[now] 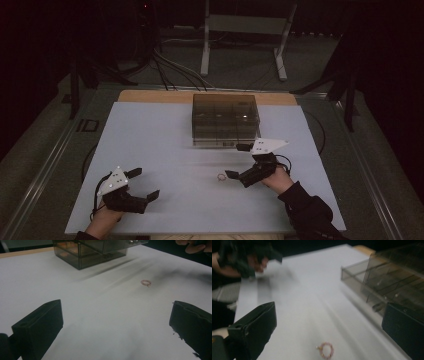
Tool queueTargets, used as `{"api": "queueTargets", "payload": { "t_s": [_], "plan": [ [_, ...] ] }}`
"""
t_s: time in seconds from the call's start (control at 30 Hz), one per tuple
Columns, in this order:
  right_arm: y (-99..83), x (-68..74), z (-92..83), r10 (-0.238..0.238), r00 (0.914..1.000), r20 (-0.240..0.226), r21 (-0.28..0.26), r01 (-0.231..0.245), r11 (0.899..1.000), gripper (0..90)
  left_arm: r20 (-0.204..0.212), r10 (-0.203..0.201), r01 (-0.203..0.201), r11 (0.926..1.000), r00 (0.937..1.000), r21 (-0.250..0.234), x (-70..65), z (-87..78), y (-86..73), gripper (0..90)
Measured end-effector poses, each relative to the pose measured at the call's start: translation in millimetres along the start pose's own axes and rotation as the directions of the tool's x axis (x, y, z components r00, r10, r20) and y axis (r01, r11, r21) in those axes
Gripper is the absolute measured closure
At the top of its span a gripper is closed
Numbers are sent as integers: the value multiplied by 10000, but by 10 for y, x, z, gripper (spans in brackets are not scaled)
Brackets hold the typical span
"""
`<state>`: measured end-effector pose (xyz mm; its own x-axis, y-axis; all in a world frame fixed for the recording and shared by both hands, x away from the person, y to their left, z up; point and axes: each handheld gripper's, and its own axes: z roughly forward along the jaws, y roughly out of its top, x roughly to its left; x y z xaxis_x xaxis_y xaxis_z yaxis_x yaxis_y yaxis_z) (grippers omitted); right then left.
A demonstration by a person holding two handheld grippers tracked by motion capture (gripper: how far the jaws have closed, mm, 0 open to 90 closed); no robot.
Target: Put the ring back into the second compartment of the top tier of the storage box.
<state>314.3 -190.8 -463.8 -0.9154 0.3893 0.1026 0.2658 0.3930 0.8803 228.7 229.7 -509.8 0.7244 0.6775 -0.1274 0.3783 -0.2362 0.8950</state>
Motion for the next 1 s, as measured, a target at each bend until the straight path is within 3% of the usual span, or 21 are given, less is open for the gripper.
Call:
{"api": "queueTargets", "payload": {
  "t_s": [0.07, 0.2, 0.27, 0.3, 0.43, 0.5, 0.63, 1.0],
  "plan": [
    [-21, -11, 71, -34, 9998, -218, 234, 39, 9997, 92, -9, 6, -6, 10000, 10000, -5, 0, -3, 0, 0],
    [-67, -32, 170, 82, 9986, -531, 783, -40, 9969, 125, -5, -7, 7, 10000, 10000, -40, -1, -4, 1, 0],
    [-101, -21, 222, 4, 9995, -300, 994, 26, 9950, 179, 5, 3, -3, 10000, 10000, -27, -3, -2, 1, 0],
    [-119, -27, 247, 57, 9991, -425, 1112, -9, 9938, 174, 9, 14, -14, 10000, 10000, -20, -3, -1, 2, 0],
    [-201, -18, 338, -68, 9988, -495, 1637, 148, 9864, 339, 29, 4, -4, 10000, 10000, -25, 0, 3, 2, 0],
    [-236, -18, 368, -231, 9990, -377, 1780, 295, 9836, 462, 35, 21, -21, 10000, 10000, -16, -1, 5, 1, 0],
    [-291, -21, 437, -543, 9976, -422, 2109, 621, 9755, 576, 35, 13, -13, 10000, 10000, -18, 2, 0, 0, 0],
    [-394, -87, 591, -896, 9960, 35, 2801, 850, 9562, 706, 40, 7, -7, 10000, 10000, -29, 5, 0, 0, 0]
  ]
}}
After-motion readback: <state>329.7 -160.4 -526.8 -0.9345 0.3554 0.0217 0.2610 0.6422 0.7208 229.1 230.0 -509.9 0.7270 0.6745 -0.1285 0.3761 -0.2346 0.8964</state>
